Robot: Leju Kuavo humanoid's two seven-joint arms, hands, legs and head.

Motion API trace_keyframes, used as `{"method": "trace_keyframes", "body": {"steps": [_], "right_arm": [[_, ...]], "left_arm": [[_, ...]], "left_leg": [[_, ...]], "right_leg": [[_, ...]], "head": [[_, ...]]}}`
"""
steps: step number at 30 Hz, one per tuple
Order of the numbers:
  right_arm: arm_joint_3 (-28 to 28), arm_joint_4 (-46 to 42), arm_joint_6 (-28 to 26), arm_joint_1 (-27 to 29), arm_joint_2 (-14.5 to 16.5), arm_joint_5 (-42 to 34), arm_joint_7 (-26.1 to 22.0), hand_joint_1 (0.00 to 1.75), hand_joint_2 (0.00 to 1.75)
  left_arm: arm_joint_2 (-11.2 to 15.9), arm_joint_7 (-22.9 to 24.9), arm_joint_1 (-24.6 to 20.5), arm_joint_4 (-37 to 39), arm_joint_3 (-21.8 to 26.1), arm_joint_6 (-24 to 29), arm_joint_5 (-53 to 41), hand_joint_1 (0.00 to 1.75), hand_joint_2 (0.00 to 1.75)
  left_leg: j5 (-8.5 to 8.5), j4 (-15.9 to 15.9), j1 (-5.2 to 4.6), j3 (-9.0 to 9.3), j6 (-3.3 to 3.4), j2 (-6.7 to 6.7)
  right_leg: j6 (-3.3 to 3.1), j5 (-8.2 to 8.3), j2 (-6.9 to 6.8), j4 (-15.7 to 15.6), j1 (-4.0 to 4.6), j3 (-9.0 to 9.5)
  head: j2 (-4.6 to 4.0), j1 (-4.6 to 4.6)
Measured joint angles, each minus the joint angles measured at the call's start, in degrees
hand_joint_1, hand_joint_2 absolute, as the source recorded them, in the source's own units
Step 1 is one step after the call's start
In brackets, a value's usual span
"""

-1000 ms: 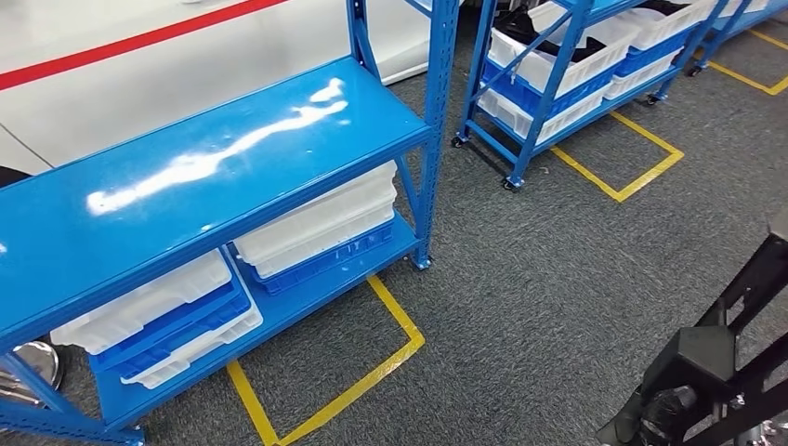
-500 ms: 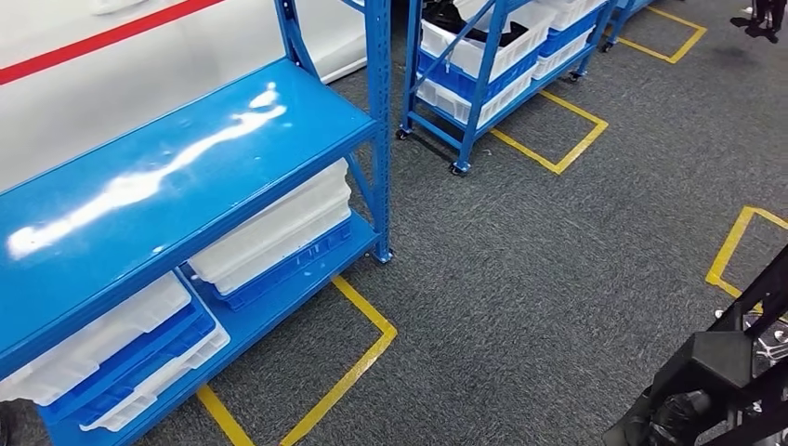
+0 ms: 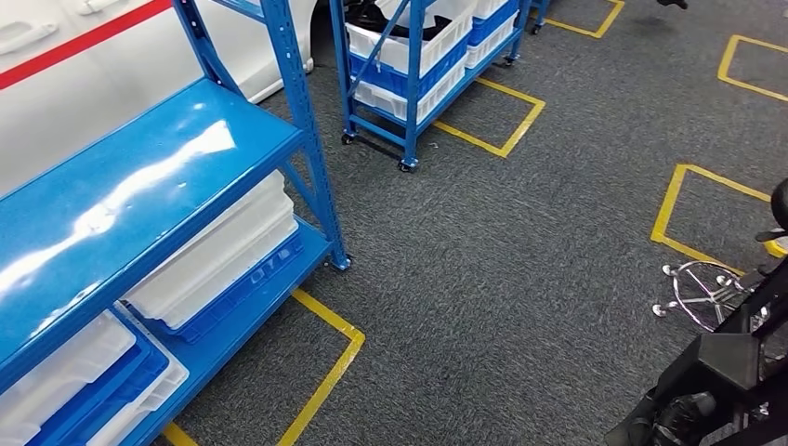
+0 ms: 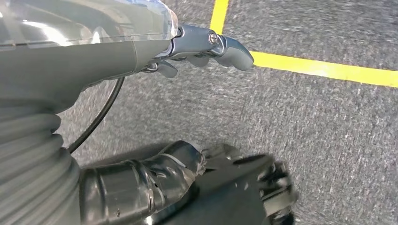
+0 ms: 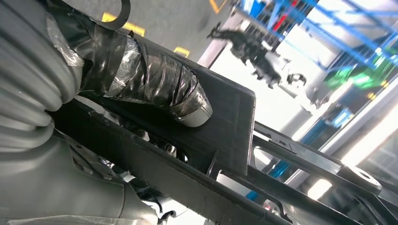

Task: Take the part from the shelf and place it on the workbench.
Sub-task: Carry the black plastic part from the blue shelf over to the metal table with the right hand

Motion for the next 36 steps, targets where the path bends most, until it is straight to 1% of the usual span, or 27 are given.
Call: {"method": "trace_keyframes", "body": {"steps": [2, 3, 4, 5, 6, 8, 10, 12, 13, 14, 15, 17, 18, 19, 21, 22, 24, 25, 26, 27, 28, 29, 30, 32, 34, 35, 36], "right_arm": [[-0.1, 0.0, 0.0, 0.0, 0.0, 0.0, 0.0, 1.75, 1.75], [-0.1, 0.0, 0.0, 0.0, 0.0, 0.0, 0.0, 1.75, 1.75], [-0.1, -0.1, 0.0, 0.0, 0.0, 0.0, 0.0, 1.75, 1.75], [-0.1, -0.1, 0.0, 0.1, 0.0, 0.0, 0.0, 1.75, 1.75], [-0.2, -0.1, 0.0, 0.2, 0.0, 0.0, 0.0, 1.75, 1.75], [-0.5, -0.4, 0.0, 0.3, 0.0, 0.0, 0.0, 1.75, 1.75], [-0.6, -0.5, 0.0, 0.2, 0.0, 0.0, 0.0, 1.75, 1.75], [-0.6, -0.5, 0.0, 0.2, 0.0, 0.0, 0.0, 1.75, 1.75], [-0.7, -0.5, 0.0, 0.3, 0.0, 0.0, 0.0, 1.75, 1.75], [-0.7, -0.5, 0.0, 0.3, 0.0, 0.0, 0.0, 1.75, 1.75], [-0.7, -0.5, 0.0, 0.3, 0.0, 0.0, 0.0, 1.75, 1.75], [-0.7, -0.5, 0.0, 0.3, 0.0, 0.0, 0.0, 1.75, 1.75], [-0.7, -0.6, 0.0, 0.2, 0.0, 0.0, 0.0, 1.75, 1.75], [-0.7, -0.6, 0.0, 0.2, 0.0, 0.0, 0.0, 1.75, 1.75], [-0.8, -0.7, 0.0, 0.3, 0.0, 0.0, 0.0, 1.75, 1.75], [-0.8, -0.8, 0.0, 0.4, 0.0, 0.0, 0.0, 1.75, 1.75], [-0.9, -0.9, 0.0, 0.4, 0.1, -0.1, 0.0, 1.75, 1.75], [-0.9, -0.9, 0.0, 0.4, 0.1, -0.1, 0.0, 1.75, 1.75], [-0.9, -0.9, 0.0, 0.4, 0.1, -0.2, 0.0, 1.75, 1.75], [-0.9, -0.9, 0.0, 0.4, 0.1, -0.3, 0.0, 1.75, 1.75], [-0.9, -0.9, 0.0, 0.4, 0.2, -0.4, 0.0, 1.75, 1.75], [-0.9, -0.9, 0.0, 0.4, 0.2, -0.5, 0.0, 1.75, 1.75], [-1.0, -0.9, 0.0, 0.4, 0.2, -0.5, 0.0, 1.75, 1.75], [-1.0, -0.9, 0.0, 0.4, 0.2, -0.6, 0.0, 1.75, 1.75], [-1.1, -0.9, 0.0, 0.5, 0.2, -0.6, 0.0, 1.75, 1.75], [-1.1, -0.9, 0.0, 0.5, 0.2, -0.6, 0.0, 1.75, 1.75], [-1.3, -1.0, 0.0, 0.6, 0.2, -0.6, 0.0, 1.75, 1.75]], "left_arm": [[0.0, 0.0, 0.0, 0.0, 0.0, 0.0, 0.0, 0.00, 1.75], [0.0, 0.0, 0.0, 0.0, 0.0, 0.0, 0.0, 0.00, 1.75], [0.0, 0.0, -0.1, 0.0, 0.0, -0.1, 0.0, 0.00, 1.75], [0.0, 0.0, -0.2, 0.0, 0.0, -0.1, 0.0, 0.00, 1.75], [0.0, 0.0, -0.3, 0.0, 0.0, -0.1, 0.0, 0.00, 1.75], [-0.1, 0.0, -0.3, 0.0, 0.0, -0.2, 0.0, 0.00, 1.75], [-0.2, 0.0, -0.2, 0.0, 0.0, -0.3, 0.0, 0.00, 1.75], [-0.2, 0.0, -0.1, 0.0, 0.0, -0.3, 0.0, 0.00, 1.75], [-0.2, 0.0, 0.0, 0.0, 0.0, -0.3, 0.0, 0.00, 1.75], [-0.2, 0.0, -0.1, 0.0, 0.0, -0.3, 0.0, 0.00, 1.75], [-0.2, 0.0, -0.1, 0.0, 0.0, -0.4, 0.0, 0.00, 1.75], [-0.2, 0.0, -0.2, 0.0, 0.0, -0.4, 0.0, 0.00, 1.75], [-0.2, 0.0, -0.2, 0.0, 0.0, -0.4, 0.0, 0.00, 1.75], [-0.2, 0.0, -0.3, 0.0, 0.0, -0.4, 0.0, 0.00, 1.75], [-0.2, 0.0, -0.4, 0.0, 0.0, -0.4, 0.0, 0.00, 1.75], [-0.3, 0.0, -0.5, 0.0, 0.0, -0.4, 0.0, 0.00, 1.75], [-0.3, 0.0, -0.5, 0.0, 0.0, -0.4, 0.0, 0.00, 1.75], [-0.3, 0.0, -0.5, 0.0, 0.0, -0.4, 0.0, 0.00, 1.75], [-0.3, 0.0, -0.4, 0.0, 0.0, -0.4, 0.0, 0.00, 1.75], [-0.3, 0.0, -0.3, 0.0, 0.0, -0.5, 0.0, 0.00, 1.75], [-0.3, 0.0, -0.2, 0.0, 0.0, -0.5, 0.0, 0.00, 1.75], [-0.2, 0.0, -0.1, 0.0, 0.0, -0.4, 0.0, 0.00, 1.75], [-0.2, 0.0, 0.0, 0.0, 0.0, -0.4, 0.0, 0.00, 1.75], [-0.1, 0.0, 0.0, 0.0, 0.1, -0.3, 0.0, 0.00, 1.75], [-0.1, -0.1, 0.0, 0.0, 0.1, -0.3, 0.0, 0.00, 1.75], [-0.1, -0.1, -0.1, 0.0, 0.1, -0.3, 0.0, 0.00, 1.75], [-0.1, -0.1, -0.1, 0.0, 0.1, -0.3, 0.0, 0.00, 1.75]], "left_leg": [[2.87, -6.5, 0.00, 2.41, 0.38, -2.59], [3.18, -8.1, -0.05, 3.00, 0.45, -3.43], [3.02, -8.8, -0.13, 3.25, 0.51, -3.72], [3.13, -9.2, -0.13, 3.39, 0.66, -3.23], [3.36, -9.4, -0.10, 3.50, 0.99, -2.60], [3.85, -10.1, 0.07, 3.71, 1.73, -1.24], [3.99, -10.4, -0.03, 3.75, 2.13, 0.27], [3.88, -10.4, -0.16, 3.70, 2.22, 1.95], [3.80, -10.3, -0.18, 3.73, 2.21, 2.77], [3.70, -10.3, -0.19, 3.80, 2.16, 3.53], [3.56, -10.3, -0.19, 3.96, 2.07, 4.20], [3.25, -10.3, -0.30, 4.35, 1.72, 5.30], [3.13, -10.3, -0.39, 4.52, 1.45, 5.74], [3.04, -10.4, -0.46, 4.67, 1.16, 6.19], [2.89, -10.5, -0.56, 4.97, 0.56, 7.12], [2.54, -10.3, -0.51, 5.06, 0.25, 6.85], [0.23, -7.0, -0.34, 3.83, -0.20, 4.43], [-1.61, -3.6, -0.17, 2.38, -0.34, 2.77], [-3.46, 0.3, -0.09, 0.51, -0.46, 1.75], [-4.59, 3.6, -0.02, -1.11, -0.60, 1.32], [-4.71, 5.3, 0.01, -2.04, -0.71, 1.17], [-3.57, 4.8, 0.04, -1.92, -0.76, 1.10], [-1.52, 2.2, 0.11, -0.80, -0.75, 0.80], [2.02, -5.3, 0.41, 2.32, -0.67, -1.94], [2.82, -8.8, 0.55, 3.69, -0.39, -4.33], [2.69, -9.0, 0.42, 3.76, -0.15, -4.35], [2.83, -9.1, 0.39, 3.78, 0.23, -3.65]], "right_leg": [[0.20, -0.07, 1.39, 0.4, 0.05, -0.25], [0.43, -0.02, 1.96, 0.5, -0.02, -0.51], [0.75, 0.12, 2.58, 0.5, -0.13, -0.78], [1.13, 0.33, 3.23, 0.5, -0.24, -1.01], [1.45, 0.40, 3.18, 0.4, -0.29, -1.13], [1.94, -0.75, 0.68, 1.8, -0.08, -1.86], [2.29, -4.07, -2.46, 7.5, -0.09, -4.42], [2.64, -6.66, -3.17, 14.0, -0.35, -7.50], [2.76, -6.45, -3.29, 14.9, -0.46, -7.88], [2.81, -5.25, -3.52, 13.6, -0.54, -7.14], [2.76, -3.30, -4.07, 10.2, -0.56, -5.23], [2.27, -0.64, -6.32, 2.5, -0.17, -1.06], [1.94, -0.14, -7.06, 0.2, 0.10, 0.10], [1.63, -0.24, -7.35, -0.6, 0.37, 0.39], [1.06, 0.01, -6.14, -0.8, 0.37, 0.32], [0.77, 0.19, -5.57, -1.1, 0.20, 0.47], [0.12, 0.58, -4.46, -1.8, -0.25, 0.83], [-0.07, 0.64, -3.94, -1.8, -0.27, 0.82], [-0.22, 0.66, -3.34, -1.8, -0.27, 0.77], [-0.28, 0.65, -2.60, -1.8, -0.24, 0.74], [-0.30, 0.63, -1.85, -1.7, -0.22, 0.73], [-0.27, 0.60, -1.03, -1.5, -0.23, 0.73], [-0.17, 0.51, -0.21, -1.2, -0.28, 0.73], [0.29, 0.18, 1.20, -0.4, -0.31, 0.41], [1.00, 0.07, 2.43, 0.2, -0.33, -0.28], [1.39, 0.19, 3.08, 0.3, -0.38, -0.61], [1.77, 0.40, 3.80, 0.2, -0.51, -0.84]], "head": [[0.00, 0.01], [0.00, 0.02], [0.00, 0.02], [0.00, 0.01], [0.00, 0.02], [0.00, 0.10], [0.00, 0.16], [0.00, 0.16], [0.00, 0.16], [0.00, 0.17], [0.00, 0.17], [0.00, 0.17], [0.00, 0.15], [0.00, 0.15], [0.00, 0.14], [0.00, 0.15], [0.00, 0.07], [0.00, 0.04], [0.00, 0.00], [0.00, 0.01], [0.00, 0.01], [0.00, 0.01], [0.00, 0.01], [0.00, 0.02], [0.00, 0.03], [0.00, 0.03], [0.00, 0.03]]}}
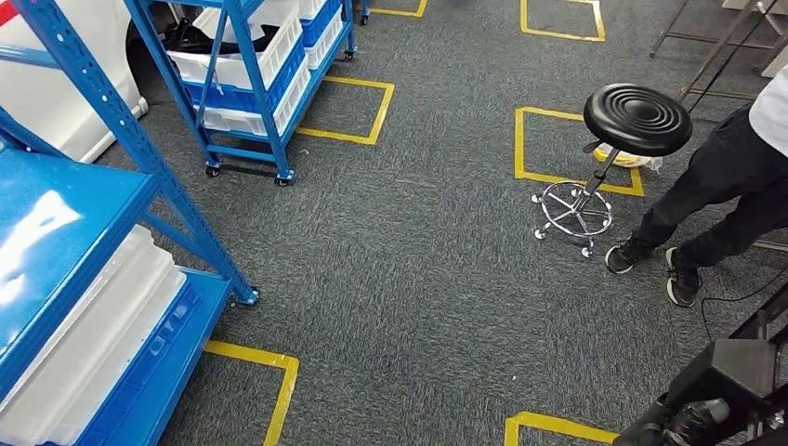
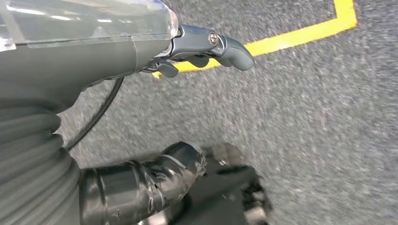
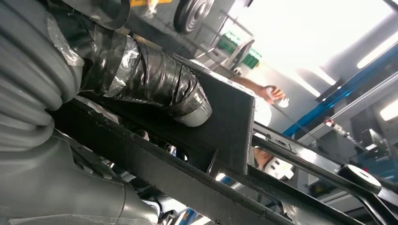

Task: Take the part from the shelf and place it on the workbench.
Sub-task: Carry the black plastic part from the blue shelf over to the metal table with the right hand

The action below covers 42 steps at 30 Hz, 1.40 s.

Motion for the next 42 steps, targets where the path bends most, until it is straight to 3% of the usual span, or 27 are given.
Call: {"method": "trace_keyframes", "body": {"steps": [1, 3, 4, 6, 7, 8, 10, 11, 13, 14, 16, 18, 20, 22, 23, 24, 25, 27, 29, 31, 33, 35, 37, 38, 39, 40, 42], "right_arm": [[-0.2, 0.0, 0.0, 0.1, 0.0, 0.0, 0.0, 1.75, 1.75], [-0.6, 0.0, 0.0, 0.2, 0.0, 0.0, 0.0, 1.75, 1.75], [-0.7, 0.0, 0.0, 0.2, 0.0, 0.0, 0.0, 1.75, 1.75], [-0.8, 0.0, 0.0, 0.2, 0.0, 0.1, 0.0, 1.75, 1.75], [-0.9, 0.1, 0.0, 0.3, 0.0, 0.1, 0.0, 1.75, 1.75], [-1.0, 0.1, 0.0, 0.3, 0.0, 0.2, 0.0, 1.75, 1.75], [-1.2, 0.1, 0.0, 0.4, 0.0, 0.3, 0.0, 1.75, 1.75], [-1.3, 0.1, 0.0, 0.4, 0.0, 0.3, 0.0, 1.75, 1.75], [-1.3, 0.1, 0.0, 0.4, 0.0, 0.5, 0.0, 1.75, 1.75], [-1.4, 0.1, 0.0, 0.4, 0.0, 0.5, 0.0, 1.75, 1.75], [-1.6, 0.2, 0.0, 0.6, 0.0, 0.6, 0.0, 1.75, 1.75], [-1.8, 0.2, 0.0, 0.8, 0.0, 0.6, 0.0, 1.75, 1.75], [-2.0, 0.2, 0.0, 0.7, 0.0, 0.6, 0.0, 1.75, 1.75], [-2.1, 0.3, 0.0, 0.7, 0.1, 0.6, 0.0, 1.75, 1.75], [-2.1, 0.4, 0.0, 0.8, 0.1, 0.6, 0.0, 1.75, 1.75], [-2.2, 0.4, 0.0, 0.8, 0.1, 0.7, 0.0, 1.75, 1.75], [-2.2, 0.5, 0.0, 0.8, 0.1, 0.7, 0.0, 1.75, 1.75], [-2.3, 0.5, 0.0, 0.8, 0.1, 0.7, 0.0, 1.75, 1.75], [-2.4, 0.5, 0.0, 0.9, 0.1, 0.7, 0.0, 1.75, 1.75], [-2.4, 0.5, 0.0, 1.0, 0.2, 0.8, 0.0, 1.75, 1.75], [-2.4, 0.5, 0.0, 1.1, 0.2, 1.0, 0.0, 1.75, 1.75], [-2.5, 0.5, 0.0, 0.9, 0.2, 1.1, 0.0, 1.75, 1.75], [-2.5, 0.7, 0.0, 0.7, 0.2, 1.2, 0.0, 1.75, 1.75], [-2.5, 0.8, 0.0, 0.7, 0.2, 1.3, 0.0, 1.75, 1.75], [-2.5, 0.9, 0.0, 0.7, 0.2, 1.4, 0.0, 1.75, 1.75], [-2.5, 1.0, 0.0, 0.7, 0.2, 1.4, 0.0, 1.75, 1.75], [-2.5, 1.0, 0.0, 0.6, 0.2, 1.6, 0.0, 1.75, 1.75]], "left_arm": [[0.0, 0.0, 0.0, 0.0, 0.0, 0.0, 0.0, 0.00, 1.75], [0.0, 0.0, 0.0, 0.0, 0.0, 0.0, 0.0, 0.00, 1.75], [0.0, 0.0, 0.0, 0.0, 0.0, 0.0, 0.0, 0.00, 1.75], [0.0, 0.0, 0.1, 0.0, 0.1, 0.0, 0.0, 0.00, 1.75], [0.1, 0.0, 0.2, 0.0, 0.1, 0.0, 0.0, 0.00, 1.75], [0.1, 0.0, 0.2, 0.0, 0.1, 0.0, 0.0, 0.00, 1.75], [0.1, 0.0, 0.1, 0.0, 0.1, 0.0, 0.0, 0.00, 1.75], [0.1, 0.0, 0.1, 0.0, 0.1, 0.0, 0.0, 0.00, 1.75], [0.1, 0.0, 0.0, 0.0, 0.1, 0.0, 0.0, 0.00, 1.75], [0.1, 0.0, 0.0, 0.0, 0.2, 0.0, 0.0, 0.00, 1.75], [0.1, 0.0, -0.2, 0.0, 0.2, 0.0, 0.0, 0.00, 1.75], [0.1, 0.0, -0.3, 0.0, 0.2, 0.0, 0.0, 0.00, 1.75], [0.1, 0.0, -0.2, 0.0, 0.2, -0.1, 0.0, 0.00, 1.75], [0.1, 0.1, 0.1, 0.0, 0.2, 0.0, 0.0, 0.00, 1.75], [0.1, 0.1, 0.1, 0.0, 0.3, 0.0, 0.0, 0.00, 1.75], [0.2, 0.1, 0.2, 0.0, 0.3, 0.0, 0.0, 0.00, 1.75], [0.2, 0.1, 0.2, 0.0, 0.3, 0.0, 0.0, 0.00, 1.75], [0.2, 0.1, 0.2, 0.0, 0.3, 0.0, -0.1, 0.00, 1.75], [0.2, 0.2, 0.1, 0.0, 0.3, 0.1, -0.3, 0.00, 1.75], [0.1, 0.2, 0.0, 0.0, 0.3, 0.3, -0.4, 0.00, 1.75], [-0.1, 0.1, -0.1, 0.0, 0.3, 0.6, -0.5, 0.00, 1.75], [-0.2, -0.1, -0.1, 0.0, 0.3, 0.7, -0.4, 0.00, 1.75], [-0.2, -0.3, 0.0, 0.0, 0.4, 0.7, -0.4, 0.00, 1.75], [-0.2, -0.3, 0.0, 0.0, 0.4, 0.7, -0.4, 0.00, 1.75], [-0.2, -0.4, 0.0, 0.0, 0.4, 0.7, -0.4, 0.00, 1.75], [-0.3, -0.5, 0.0, 0.0, 0.5, 0.7, -0.4, 0.00, 1.75], [-0.3, -0.6, -0.1, 0.0, 0.5, 0.7, -0.4, 0.00, 1.75]], "left_leg": [[0.20, -0.3, 0.01, 0.14, 0.42, 0.77], [0.61, -1.0, 0.17, 0.31, 1.18, 2.39], [0.68, -1.1, 0.15, 0.36, 1.41, 3.26], [0.57, -1.2, 0.04, 0.37, 1.60, 5.04], [0.46, -1.2, 0.01, 0.40, 1.60, 5.88], [0.33, -1.2, 0.00, 0.50, 1.57, 6.67], [0.00, -1.2, -0.01, 0.94, 1.39, 8.00], [-0.22, -1.2, -0.09, 1.21, 1.21, 8.55], [-0.67, -1.1, -0.37, 1.64, 0.69, 9.54], [-0.83, -1.1, -0.51, 1.82, 0.43, 10.12], [-1.22, -1.2, -0.63, 2.30, -0.13, 10.82], [-2.94, 0.9, -0.53, 1.67, -0.64, 8.53], [-6.44, 7.5, -0.36, -1.44, -0.86, 5.53], [-8.49, 14.1, -0.35, -4.95, -0.92, 4.86], [-7.89, 14.9, -0.35, -5.67, -0.91, 4.80], [-6.16, 13.5, -0.34, -5.39, -0.85, 4.72], [-3.74, 10.2, -0.32, -4.25, -0.73, 4.34], [-0.39, 3.3, -0.19, -1.68, -0.42, 2.07], [0.14, 0.4, -0.21, -0.67, -0.13, 0.53], [0.39, 0.0, -0.29, -0.47, 0.44, 1.47], [0.80, -0.7, -0.13, -0.23, 1.26, 2.75], [0.95, -1.0, -0.05, -0.14, 1.70, 4.07], [0.84, -1.0, -0.08, -0.15, 1.76, 5.61], [0.75, -1.0, -0.08, -0.10, 1.73, 6.38], [0.63, -1.0, -0.08, 0.00, 1.66, 7.10], [0.48, -1.0, -0.08, 0.19, 1.53, 7.70], [0.06, -0.9, -0.23, 0.69, 1.02, 8.76]], "right_leg": [[0.30, -0.07, -0.21, 0.2, -0.03, -0.22], [0.77, -1.75, -2.73, 2.8, 0.06, -1.56], [0.96, -3.48, -4.65, 5.8, 0.08, -2.97], [1.35, -6.61, -6.60, 12.9, -0.05, -6.42], [1.45, -6.97, -6.94, 14.8, -0.12, -7.36], [1.48, -6.30, -7.18, 14.8, -0.15, -7.36], [1.17, -2.70, -8.32, 9.1, -0.04, -4.23], [0.79, -1.26, -9.81, 5.2, 0.27, -2.10], [-0.04, -0.12, -12.11, 0.2, 1.00, 0.40], [-0.34, -0.38, -12.42, -0.4, 1.30, 0.55], [-0.82, -0.27, -11.09, -0.7, 1.15, 0.49], [-1.44, -0.04, -9.71, -1.2, 0.65, 0.76], [-1.92, 0.03, -8.36, -1.3, 0.44, 0.87], [-2.14, -0.04, -6.81, -1.1, 0.48, 0.86], [-2.16, -0.10, -5.96, -1.0, 0.49, 0.89], [-2.15, -0.18, -5.11, -0.8, 0.47, 0.95], [-2.06, -0.28, -4.28, -0.7, 0.45, 1.02], [-1.70, -0.51, -2.84, -0.2, 0.45, 0.86], [-1.06, -0.50, -1.73, 0.2, 0.34, 0.40], [-0.34, -0.31, -0.97, 0.1, 0.14, 0.05], [0.26, -1.35, -2.76, 1.6, 0.18, -0.70], [0.81, -4.52, -5.73, 7.1, 0.17, -3.30], [1.28, -7.19, -6.85, 13.9, -0.11, -6.64], [1.43, -7.13, -7.07, 15.2, -0.27, -7.29], [1.52, -6.04, -7.31, 14.4, -0.42, -6.86], [1.50, -4.14, -7.88, 11.3, -0.51, -5.23], [1.11, -1.18, -10.54, 3.4, -0.22, -1.09]], "head": [[0.00, 0.01], [0.00, 0.20], [0.00, 0.30], [0.00, 0.37], [0.00, 0.37], [0.00, 0.36], [0.00, 0.37], [0.00, 0.38], [0.00, 0.36], [0.00, 0.33], [0.00, 0.31], [0.00, 0.31], [0.00, 0.28], [0.00, 0.27], [0.00, 0.27], [0.00, 0.27], [0.00, 0.27], [0.00, 0.29], [0.00, 0.30], [0.00, 0.28], [0.00, 0.35], [0.00, 0.43], [0.00, 0.44], [0.00, 0.43], [0.00, 0.43], [0.00, 0.43], [0.00, 0.43]]}}
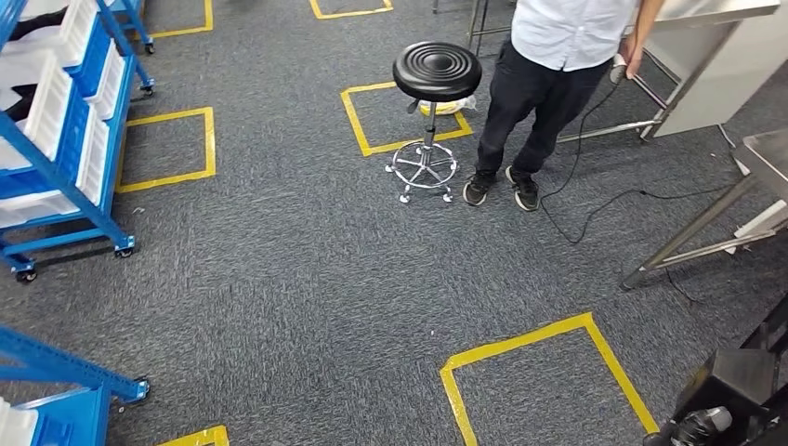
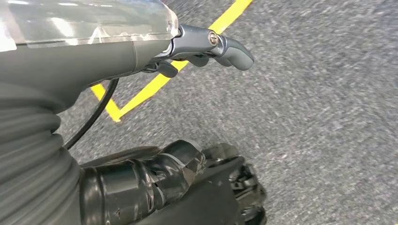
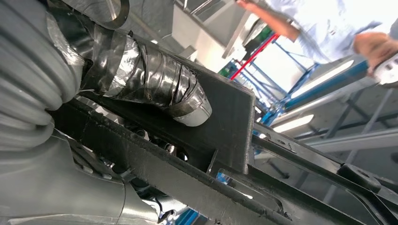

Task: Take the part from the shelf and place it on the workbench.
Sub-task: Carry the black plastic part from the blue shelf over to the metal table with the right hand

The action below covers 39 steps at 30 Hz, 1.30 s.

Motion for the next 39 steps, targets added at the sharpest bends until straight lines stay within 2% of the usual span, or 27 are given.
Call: {"method": "trace_keyframes", "body": {"steps": [2, 4, 5, 6, 7, 8, 9, 10, 11, 12, 13, 15, 17, 19, 20, 22, 24, 25, 26, 27, 28, 29, 31, 33, 35, 37, 39], "right_arm": [[0.0, 0.1, 0.0, -0.2, 0.0, 0.1, 0.0, 1.75, 1.75], [0.0, 0.1, 0.0, -0.2, 0.0, 0.2, 0.0, 1.75, 1.75], [0.0, 0.1, 0.0, -0.2, 0.1, 0.3, 0.0, 1.75, 1.75], [0.0, 0.1, 0.0, -0.2, 0.1, 0.3, 0.0, 1.75, 1.75], [0.0, 0.1, 0.0, -0.2, 0.1, 0.3, 0.0, 1.75, 1.75], [0.0, 0.2, 0.0, -0.3, 0.1, 0.4, 0.0, 1.75, 1.75], [0.1, 0.3, 0.0, -0.4, 0.1, 0.4, 0.0, 1.75, 1.75], [0.1, 0.4, 0.0, -0.4, 0.1, 0.5, 0.0, 1.75, 1.75], [0.1, 0.5, 0.0, -0.4, 0.1, 0.5, 0.0, 1.75, 1.75], [0.1, 0.6, 0.0, -0.4, 0.1, 0.5, 0.0, 1.75, 1.75], [0.1, 0.7, 0.0, -0.4, 0.1, 0.5, 0.0, 1.75, 1.75], [0.1, 0.8, 0.0, -0.4, 0.1, 0.5, 0.0, 1.75, 1.75], [0.2, 0.9, 0.0, -0.5, 0.1, 0.6, 0.0, 1.75, 1.75], [0.2, 1.0, 0.0, -0.5, 0.1, 0.6, 0.0, 1.75, 1.75], [0.2, 1.0, 0.0, -0.4, 0.1, 0.6, 0.0, 1.75, 1.75], [0.2, 1.0, 0.0, -0.4, 0.1, 0.6, 0.0, 1.75, 1.75], [0.2, 1.1, 0.0, -0.6, 0.1, 0.6, 0.0, 1.75, 1.75], [0.2, 1.2, 0.0, -0.7, 0.1, 0.6, 0.0, 1.75, 1.75], [0.2, 1.3, 0.0, -0.6, 0.1, 0.6, 0.0, 1.75, 1.75], [0.2, 1.4, 0.0, -0.6, 0.1, 0.6, 0.0, 1.75, 1.75], [0.2, 1.5, 0.0, -0.6, 0.1, 0.6, 0.0, 1.75, 1.75], [0.2, 1.5, 0.0, -0.6, 0.1, 0.6, 0.0, 1.75, 1.75], [0.2, 1.5, 0.0, -0.6, 0.1, 0.6, 0.0, 1.75, 1.75], [0.2, 1.5, 0.0, -0.7, 0.1, 0.5, 0.0, 1.75, 1.75], [0.2, 1.5, 0.0, -0.6, 0.1, 0.5, 0.0, 1.75, 1.75], [0.2, 1.5, 0.0, -0.5, 0.1, 0.5, 0.0, 1.75, 1.75], [0.2, 1.6, 0.0, -0.6, 0.1, 0.5, 0.0, 1.75, 1.75]], "left_arm": [[0.0, -0.1, -0.1, 0.0, 0.1, 0.0, 0.0, 0.00, 1.75], [0.0, -0.3, -0.2, 0.0, 0.1, -0.1, 0.0, 0.00, 1.75], [0.0, -0.4, -0.3, 0.0, 0.1, -0.1, 0.0, 0.00, 1.75], [0.0, -0.6, -0.3, 0.0, 0.1, -0.1, 0.1, 0.00, 1.75], [0.0, -0.8, -0.3, 0.0, 0.2, -0.1, 0.2, 0.00, 1.75], [0.1, -1.0, -0.3, 0.0, 0.3, -0.1, 0.3, 0.00, 1.75], [0.1, -1.2, -0.2, 0.0, 0.4, -0.1, 0.4, 0.00, 1.75], [0.1, -1.4, -0.1, 0.0, 0.5, -0.1, 0.5, 0.00, 1.75], [0.1, -1.6, 0.0, 0.0, 0.6, -0.1, 0.6, 0.00, 1.75], [0.1, -1.7, 0.1, 0.0, 0.6, -0.1, 0.6, 0.00, 1.75], [0.1, -1.8, 0.1, 0.0, 0.7, -0.1, 0.6, 0.00, 1.75], [0.2, -2.0, 0.1, 0.0, 0.7, -0.1, 0.6, 0.00, 1.75], [0.3, -2.2, 0.0, 0.0, 0.7, -0.1, 0.7, 0.00, 1.75], [0.3, -2.3, -0.2, 0.0, 0.8, -0.1, 0.7, 0.00, 1.75], [0.3, -2.3, -0.3, 0.0, 0.8, -0.1, 0.7, 0.00, 1.75], [0.2, -2.5, -0.3, 0.0, 0.8, -0.2, 0.7, 0.00, 1.75], [0.2, -2.7, -0.2, 0.0, 0.8, -0.3, 0.7, 0.00, 1.75], [0.3, -2.8, -0.1, 0.0, 0.8, -0.3, 0.7, 0.00, 1.75], [0.3, -2.8, 0.0, 0.0, 0.8, -0.3, 0.8, 0.00, 1.75], [0.3, -2.9, 0.0, 0.0, 0.8, -0.3, 0.8, 0.00, 1.75], [0.3, -2.9, 0.0, 0.0, 0.8, -0.4, 0.9, 0.00, 1.75], [0.3, -3.0, 0.0, 0.0, 0.8, -0.5, 0.9, 0.00, 1.75], [0.3, -3.0, -0.1, 0.0, 0.8, -0.5, 0.9, 0.00, 1.75], [0.3, -3.1, -0.2, 0.0, 0.8, -0.6, 0.9, 0.00, 1.75], [0.3, -3.1, -0.4, 0.0, 0.9, -0.6, 0.9, 0.00, 1.75], [0.3, -3.1, -0.4, 0.0, 0.9, -0.7, 0.9, 0.00, 1.75], [0.3, -3.4, -0.3, 0.0, 0.9, -0.7, 0.9, 0.00, 1.75]], "left_leg": [[-0.37, 0.0, -0.26, 0.47, -0.63, 0.94], [-0.59, -0.2, -0.36, 0.95, -1.23, 1.91], [-0.92, -0.1, -0.29, 1.10, -1.56, 1.55], [-1.68, 0.8, -0.21, 0.86, -1.85, 0.50], [-3.11, 3.0, -0.11, -0.06, -2.06, -0.96], [-4.97, 6.4, -0.04, -1.64, -2.17, -2.55], [-6.87, 10.5, -0.03, -3.65, -2.22, -3.46], [-8.15, 14.2, -0.03, -5.56, -2.24, -3.83], [-8.30, 16.2, -0.05, -6.77, -2.22, -3.97], [-7.21, 16.1, -0.05, -6.98, -2.14, -4.04], [-5.16, 13.7, -0.05, -6.20, -1.98, -4.25], [-0.96, 6.0, 0.01, -3.19, -1.52, -6.33], [0.41, 1.4, 0.01, -1.48, -1.18, -8.27], [0.31, 0.7, -0.06, -1.19, -0.77, -7.88], [0.51, 0.4, -0.01, -1.01, -0.40, -7.25], [0.91, -0.2, 0.23, -0.70, 0.35, -5.89], [0.94, -0.4, 0.21, -0.60, 0.69, -4.43], [0.85, -0.4, 0.19, -0.59, 0.73, -3.64], [0.72, -0.4, 0.18, -0.53, 0.71, -2.83], [0.56, -0.4, 0.18, -0.42, 0.64, -2.04], [0.38, -0.4, 0.19, -0.23, 0.52, -1.30], [0.16, -0.4, 0.19, 0.07, 0.36, -0.63], [-0.33, -0.4, -0.01, 0.60, -0.17, 0.46], [-0.72, -0.4, -0.25, 0.98, -0.81, 1.39], [-1.05, -0.6, -0.22, 1.53, -1.48, 2.02], [-2.64, 1.3, -0.04, 1.16, -2.01, 0.10], [-6.25, 7.7, 0.10, -1.76, -2.23, -2.89]], "right_leg": [[-0.61, 0.61, -1.48, -3.7, 0.56, 1.83], [-1.19, 0.62, -0.28, -3.9, 0.67, 1.78], [-1.50, 0.73, 0.35, -4.2, 0.54, 1.86], [-1.87, 0.88, 0.97, -4.4, 0.38, 1.95], [-2.22, 1.03, 1.60, -4.6, 0.19, 2.04], [-2.46, 1.08, 2.21, -4.7, 0.19, 2.02], [-2.65, 1.09, 2.88, -4.6, 0.22, 1.97], [-2.76, 1.08, 3.64, -4.6, 0.29, 1.93], [-2.80, 1.05, 4.44, -4.5, 0.35, 1.95], [-2.81, 1.02, 5.26, -4.4, 0.39, 2.01], [-2.79, 0.97, 6.10, -4.3, 0.40, 2.08], [-2.56, 0.81, 7.63, -4.0, 0.48, 2.09], [-2.05, 0.74, 8.85, -3.7, 0.44, 1.74], [-1.26, 0.93, 9.97, -3.7, 0.27, 1.38], [-0.91, 0.88, 9.73, -3.6, 0.20, 1.26], [-0.33, -0.58, 7.15, -1.3, 0.28, 0.13], [0.14, -3.91, 4.21, 4.9, 0.18, -2.98], [0.37, -5.33, 3.74, 8.5, 0.03, -4.81], [0.57, -5.84, 3.53, 10.9, -0.15, -6.05], [0.72, -5.26, 3.35, 11.2, -0.30, -6.27], [0.76, -3.66, 3.03, 9.2, -0.40, -5.24], [0.70, -1.56, 2.31, 5.4, -0.43, -3.21], [0.19, 0.88, 0.06, -1.7, 0.02, 0.59], [-0.49, 0.90, -0.69, -4.0, 0.54, 1.68], [-1.14, 1.01, 0.62, -4.3, 0.48, 1.69], [-1.84, 1.31, 1.78, -4.8, 0.14, 1.91], [-2.35, 1.44, 2.90, -5.0, 0.05, 1.99]], "head": [[0.00, -0.03], [0.00, -0.07], [0.00, -0.06], [0.00, -0.07], [0.00, -0.08], [0.00, -0.08], [0.00, -0.08], [0.00, -0.08], [0.00, -0.08], [0.00, -0.08], [0.00, -0.09], [0.00, -0.07], [0.00, -0.06], [0.00, -0.07], [0.00, -0.06], [0.00, 0.10], [0.00, 0.25], [0.00, 0.23], [0.00, 0.24], [0.00, 0.23], [0.00, 0.24], [0.00, 0.25], [0.00, 0.24], [0.00, 0.21], [0.00, 0.20], [0.00, 0.19], [0.00, 0.16]]}}
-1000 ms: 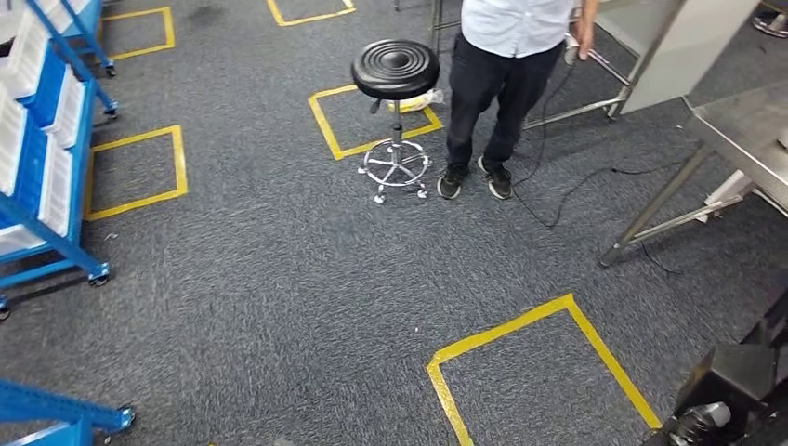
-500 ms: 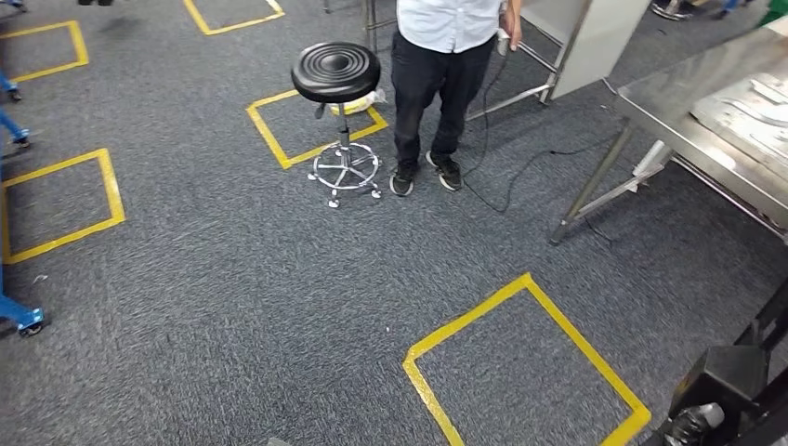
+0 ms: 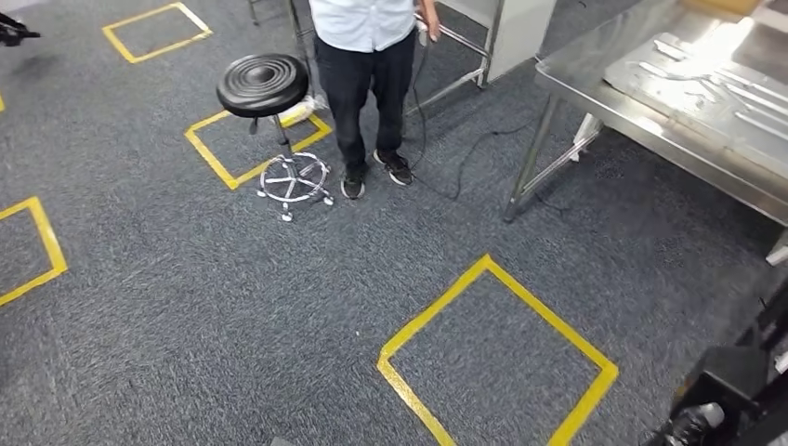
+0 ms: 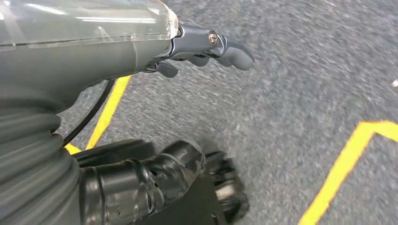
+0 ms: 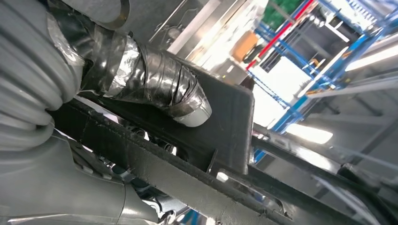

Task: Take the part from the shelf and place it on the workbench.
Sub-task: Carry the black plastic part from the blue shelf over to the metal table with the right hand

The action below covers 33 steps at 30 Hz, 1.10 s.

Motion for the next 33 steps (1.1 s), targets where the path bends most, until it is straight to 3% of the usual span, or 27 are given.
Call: {"method": "trace_keyframes", "body": {"steps": [2, 3, 4, 5, 7, 9, 11, 12, 14, 15, 16, 17, 18, 19, 20, 22, 24, 26, 27, 29, 31, 32, 33], "right_arm": [[0.0, 0.1, 0.0, 0.0, 0.0, 0.0, 0.0, 1.75, 1.75], [0.0, 0.1, 0.0, 0.0, 0.0, 0.0, 0.0, 1.75, 1.75], [0.0, 0.2, 0.0, 0.0, 0.0, 0.0, 0.0, 1.75, 1.75], [0.0, 0.3, 0.0, 0.0, 0.0, 0.0, 0.0, 1.75, 1.75], [0.0, 0.3, 0.0, -0.1, 0.0, 0.0, 0.0, 1.75, 1.75], [0.0, 0.3, 0.0, -0.1, 0.0, 0.0, 0.0, 1.75, 1.75], [0.0, 0.4, 0.0, 0.0, 0.0, 0.0, 0.0, 1.75, 1.75], [0.0, 0.4, 0.0, 0.1, 0.0, 0.0, 0.0, 1.75, 1.75], [0.0, 0.4, 0.0, 0.1, 0.0, -0.1, 0.0, 1.75, 1.75], [0.0, 0.4, 0.0, 0.1, 0.0, -0.1, 0.0, 1.75, 1.75], [0.0, 0.4, 0.0, 0.0, 0.0, -0.1, 0.0, 1.75, 1.75], [0.0, 0.4, 0.0, 0.0, 0.0, -0.1, 0.0, 1.75, 1.75], [0.0, 0.5, 0.0, 0.0, 0.0, -0.1, 0.0, 1.75, 1.75], [0.0, 0.5, 0.0, 0.0, 0.0, -0.1, 0.0, 1.75, 1.75], [0.0, 0.6, 0.0, 0.1, 0.0, -0.1, 0.0, 1.75, 1.75], [0.0, 0.6, 0.0, 0.0, 0.0, -0.1, 0.0, 1.75, 1.75], [0.0, 0.6, 0.0, 0.0, 0.0, -0.1, 0.0, 1.75, 1.75], [0.0, 0.6, 0.0, 0.0, 0.0, -0.1, 0.0, 1.75, 1.75], [0.0, 0.6, 0.0, 0.1, 0.0, -0.1, 0.0, 1.75, 1.75], [0.1, 0.6, 0.0, 0.1, 0.0, 0.0, 0.0, 1.75, 1.75], [0.1, 0.7, 0.0, 0.0, 0.0, 0.0, 0.0, 1.75, 1.75], [0.2, 0.7, 0.0, 0.0, 0.1, 0.1, 0.0, 1.75, 1.75], [0.2, 0.8, 0.0, 0.0, 0.1, 0.1, 0.0, 1.75, 1.75]], "left_arm": [[0.0, -0.4, 0.3, 0.0, 0.0, -0.1, 0.0, 0.00, 1.75], [0.0, -0.6, 0.4, 0.0, 0.0, -0.2, 0.0, 0.00, 1.75], [0.0, -0.7, 0.4, 0.0, 0.0, -0.3, 0.0, 0.00, 1.75], [0.0, -0.8, 0.5, 0.0, 0.0, -0.3, 0.0, 0.00, 1.75], [0.1, -0.9, 0.5, 0.0, 0.0, -0.3, -0.1, 0.00, 1.75], [0.1, -0.9, 0.4, 0.0, 0.0, -0.3, -0.1, 0.00, 1.75], [0.1, -0.9, 0.2, 0.0, 0.0, -0.4, 0.0, 0.00, 1.75], [0.0, -1.0, 0.2, 0.0, 0.0, -0.4, 0.0, 0.00, 1.75], [0.0, -1.0, 0.2, 0.0, 0.0, -0.4, 0.0, 0.00, 1.75], [0.0, -1.0, 0.2, 0.0, 0.0, -0.4, 0.0, 0.00, 1.75], [0.0, -1.0, 0.3, 0.0, 0.0, -0.5, 0.0, 0.00, 1.75], [0.0, -1.0, 0.4, 0.0, 0.1, -0.5, 0.0, 0.00, 1.75], [0.0, -1.0, 0.4, 0.0, 0.1, -0.5, 0.0, 0.00, 1.75], [0.0, -1.0, 0.4, 0.0, 0.1, -0.5, 0.0, 0.00, 1.75], [0.0, -1.0, 0.4, 0.0, 0.1, -0.5, 0.0, 0.00, 1.75], [-0.1, -1.0, 0.3, 0.0, 0.1, -0.5, 0.0, 0.00, 1.75], [-0.1, -1.0, 0.3, 0.0, 0.1, -0.5, 0.0, 0.00, 1.75], [0.0, -1.0, 0.1, 0.0, 0.1, -0.5, 0.0, 0.00, 1.75], [0.0, -1.1, 0.0, 0.0, 0.1, -0.5, 0.0, 0.00, 1.75], [0.0, -1.2, -0.1, 0.0, 0.1, -0.7, 0.0, 0.00, 1.75], [0.0, -1.2, 0.1, 0.0, 0.1, -0.8, 0.0, 0.00, 1.75], [0.0, -1.2, 0.3, 0.0, 0.1, -0.8, 0.0, 0.00, 1.75], [0.0, -1.2, 0.4, 0.0, 0.1, -0.8, 0.0, 0.00, 1.75]], "left_leg": [[-2.58, 7.2, 0.03, -3.74, -0.09, -1.01], [-2.20, 8.4, 0.03, -4.64, -0.09, -1.10], [-0.62, 7.3, 0.04, -4.49, -0.02, -1.19], [1.77, 4.1, 0.06, -3.35, 0.11, -1.53], [5.48, -3.3, 0.19, -0.59, 0.52, -3.76], [6.25, -6.7, 0.14, 0.58, 0.90, -5.34], [6.35, -7.1, 0.02, 0.89, 1.44, -4.48], [6.55, -7.4, 0.07, 1.11, 1.84, -3.85], [6.91, -8.1, 0.31, 1.44, 2.56, -2.40], [6.91, -8.2, 0.26, 1.51, 2.77, -1.65], [6.83, -8.2, 0.22, 1.53, 2.89, -0.84], [6.73, -8.2, 0.18, 1.55, 2.92, -0.01], [6.60, -8.2, 0.17, 1.62, 2.89, 0.80], [6.45, -8.2, 0.17, 1.76, 2.81, 1.55], [6.26, -8.2, 0.18, 1.99, 2.68, 2.25], [5.75, -8.1, 0.03, 2.60, 2.21, 3.44], [5.29, -8.2, -0.22, 3.08, 1.58, 4.35], [5.03, -8.4, -0.30, 3.64, 0.95, 5.34], [4.72, -8.2, -0.19, 3.88, 0.60, 5.13], [2.52, -5.3, 0.02, 2.84, 0.09, 2.57], [-1.23, 1.9, 0.11, -0.70, -0.02, -0.38], [-2.52, 5.7, 0.11, -2.67, -0.01, -0.87], [-2.69, 8.0, 0.11, -4.05, 0.04, -1.06]], "right_leg": [[-0.22, -0.05, 1.41, 0.1, 0.12, -0.05], [-0.24, -0.10, 2.23, 0.2, 0.16, -0.03], [-0.21, -0.18, 3.08, 0.4, 0.17, 0.01], [-0.13, -0.29, 3.93, 0.5, 0.16, 0.08], [0.21, -0.55, 5.44, 1.0, 0.19, 0.01], [0.84, -0.60, 6.65, 1.2, 0.16, -0.36], [1.65, -0.40, 7.66, 1.1, 0.04, -0.65], [1.96, -0.53, 7.10, 1.3, 0.06, -0.78], [2.42, -2.51, 4.01, 4.5, 0.13, -2.28], [2.63, -4.29, 2.15, 7.8, 0.12, -3.89], [2.85, -6.12, 1.13, 11.6, 0.04, -5.84], [3.05, -7.31, 0.72, 15.0, -0.09, -7.56], [3.19, -7.47, 0.51, 16.7, -0.21, -8.46], [3.26, -6.50, 0.31, 16.1, -0.32, -8.16], [3.23, -4.65, -0.15, 13.2, -0.39, -6.62], [2.83, -1.32, -2.60, 5.1, -0.16, -2.18], [2.22, -0.49, -4.14, 1.0, 0.30, -0.05], [1.63, -0.63, -3.14, 0.8, 0.53, -0.12], [1.31, -0.55, -2.52, 0.6, 0.42, -0.06], [0.58, -0.27, -1.21, 0.2, 0.11, 0.10], [0.11, -0.20, 0.13, 0.1, 0.09, 0.08], [-0.01, -0.22, 0.89, 0.2, 0.16, 0.05], [-0.05, -0.27, 1.73, 0.3, 0.23, 0.07]], "head": [[0.00, -0.02], [0.00, -0.02], [0.00, -0.03], [0.00, -0.03], [0.00, -0.02], [0.00, 0.00], [0.00, -0.02], [0.00, 0.02], [0.00, 0.21], [0.00, 0.31], [0.00, 0.36], [0.00, 0.35], [0.00, 0.35], [0.00, 0.35], [0.00, 0.35], [0.00, 0.35], [0.00, 0.32], [0.00, 0.28], [0.00, 0.28], [0.00, 0.24], [0.00, 0.19], [0.00, 0.18], [0.00, 0.18]]}}
